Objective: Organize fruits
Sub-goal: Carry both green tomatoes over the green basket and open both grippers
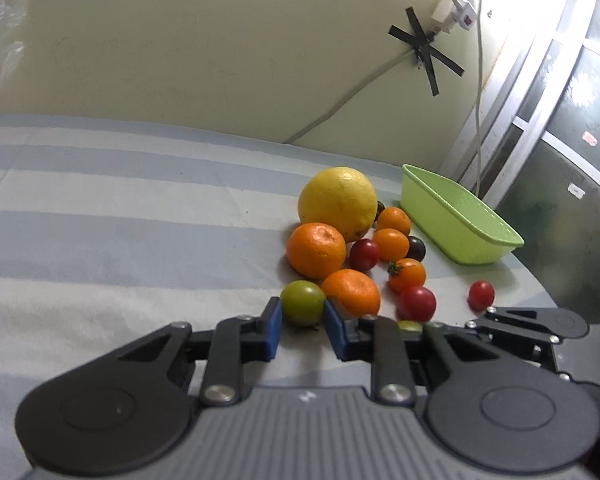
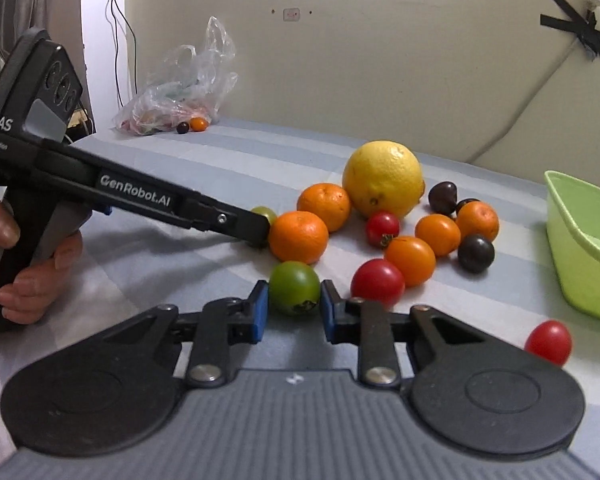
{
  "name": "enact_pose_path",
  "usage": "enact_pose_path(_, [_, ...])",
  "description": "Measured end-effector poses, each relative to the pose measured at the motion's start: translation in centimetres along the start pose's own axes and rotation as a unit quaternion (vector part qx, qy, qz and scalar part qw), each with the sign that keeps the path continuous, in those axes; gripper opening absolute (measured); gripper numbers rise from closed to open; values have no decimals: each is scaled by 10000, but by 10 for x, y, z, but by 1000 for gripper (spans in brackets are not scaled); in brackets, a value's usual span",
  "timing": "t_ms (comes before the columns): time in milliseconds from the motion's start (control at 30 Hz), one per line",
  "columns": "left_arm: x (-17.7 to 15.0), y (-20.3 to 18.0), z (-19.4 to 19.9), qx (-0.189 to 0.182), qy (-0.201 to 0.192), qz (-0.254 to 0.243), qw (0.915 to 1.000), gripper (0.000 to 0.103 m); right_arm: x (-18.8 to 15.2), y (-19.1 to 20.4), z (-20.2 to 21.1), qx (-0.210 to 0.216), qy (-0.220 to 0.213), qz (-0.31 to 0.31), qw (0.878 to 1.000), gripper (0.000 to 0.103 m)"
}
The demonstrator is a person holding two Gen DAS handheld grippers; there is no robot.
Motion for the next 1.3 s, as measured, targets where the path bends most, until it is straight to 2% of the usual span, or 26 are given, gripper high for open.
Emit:
enact_pose_path(67, [-3, -4, 11, 23, -85, 92, 9999, 23, 0, -2, 11, 27, -138, -37, 9999, 30])
enact_pose_path(200, [1, -28, 27, -226, -223, 98, 9994, 23, 7, -26, 40, -115, -655, -274, 9974, 30])
enact_pose_path(333, [30, -78, 6, -489, -233, -339, 9980, 24, 17, -83, 63, -886, -1170, -675, 9869, 30])
enact_pose_path(467, [62, -133, -44, -817, -190, -685, 9941, 24, 21, -150, 87, -1810, -1579, -986, 9657, 30])
enact_pose_path(500, [67, -147, -59, -857, -156, -776, 9932, 24, 20, -164, 90, -2033, -1571, -1005, 9612, 30])
enact_pose_path(600, [75, -180, -105, -975, 56, -903, 9911, 24, 13, -196, 87, -2352, -1315, -1076, 9570, 30])
enact_pose_path(733, [70, -199, -151, -754, 309, -945, 9922, 24, 1, -211, 73, -2451, -1071, -925, 9591, 31])
enact_pose_path(833, [63, -202, -163, -579, 489, -904, 9930, 27, -4, -212, 70, -2405, -1146, -982, 9588, 32])
enact_pose_path(867, [62, -202, -165, -503, 495, -929, 9932, 28, -5, -212, 70, -2369, -1167, -1017, 9591, 37])
enact_pose_path(900, [61, -200, -166, -441, 451, -939, 9936, 30, -5, -213, 71, -2343, -1219, -1057, 9587, 49])
enact_pose_path(933, [61, -199, -165, -395, 410, -924, 9941, 35, -3, -216, 71, -2344, -1229, -1092, 9581, 51])
enact_pose_path(1033, [63, -199, -157, -326, 361, -828, 9954, 38, -1, -216, 78, -2219, -1362, -1271, 9571, 52])
enact_pose_path(1100, [68, -202, -146, -409, 240, -748, 9961, 38, -2, -220, 83, -2174, -1484, -1421, 9542, 52])
enact_pose_path(1233, [69, -187, -83, -437, -335, -695, 9961, 38, -6, -226, 95, -2189, -1697, -1665, 9463, 52])
enact_pose_path(1300, [66, -170, -53, -282, -537, -637, 9961, 38, -5, -226, 101, -2255, -1878, -1699, 9407, 52])
Point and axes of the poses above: each gripper's, at about its wrist camera, not at the fingertips, and z roughly against the way its jaws point, y to its left, x to its top, the point moved 4 cm from there along -z, roughly the way its jaws point, and after that the axes turned 3 degrees about -y, right-handed, at the moved point
